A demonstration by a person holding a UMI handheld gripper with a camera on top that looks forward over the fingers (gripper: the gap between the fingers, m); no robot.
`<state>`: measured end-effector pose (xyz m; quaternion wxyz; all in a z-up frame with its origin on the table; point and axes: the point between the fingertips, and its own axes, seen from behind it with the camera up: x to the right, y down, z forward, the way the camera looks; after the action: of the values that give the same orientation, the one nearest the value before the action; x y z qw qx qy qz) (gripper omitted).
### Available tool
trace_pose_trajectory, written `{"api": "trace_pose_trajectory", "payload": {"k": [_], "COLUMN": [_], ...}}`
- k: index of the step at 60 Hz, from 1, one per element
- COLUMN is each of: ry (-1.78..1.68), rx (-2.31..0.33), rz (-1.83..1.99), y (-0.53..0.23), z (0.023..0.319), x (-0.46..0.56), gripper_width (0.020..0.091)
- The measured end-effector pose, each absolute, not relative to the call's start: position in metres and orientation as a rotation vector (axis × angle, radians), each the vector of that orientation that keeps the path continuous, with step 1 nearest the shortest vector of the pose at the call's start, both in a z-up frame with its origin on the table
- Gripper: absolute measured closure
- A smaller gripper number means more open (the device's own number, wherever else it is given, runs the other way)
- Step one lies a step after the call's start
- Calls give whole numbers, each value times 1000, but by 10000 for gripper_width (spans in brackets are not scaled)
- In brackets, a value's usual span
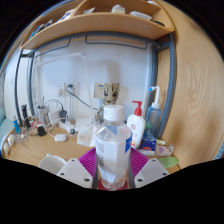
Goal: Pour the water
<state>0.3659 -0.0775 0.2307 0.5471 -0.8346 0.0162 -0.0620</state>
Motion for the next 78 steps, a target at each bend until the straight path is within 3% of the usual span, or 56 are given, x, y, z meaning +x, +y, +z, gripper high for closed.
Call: {"api": "trace_pose_trajectory", "payload": {"k": [4,19,31,43,63,78], "ry": [18,109,92,57,65,41], "rx": [-1996,-1946,-2042,-2218,-2294,-2329], "rz": [-146,-104,-40,-34,-16,-40], "y": [-78,-84,-108,-181,-258,-281], "z": [212,213,193,181,253,272], "x": [364,372,358,353,377,390], "gripper_width": [653,564,367,372,372,376]}}
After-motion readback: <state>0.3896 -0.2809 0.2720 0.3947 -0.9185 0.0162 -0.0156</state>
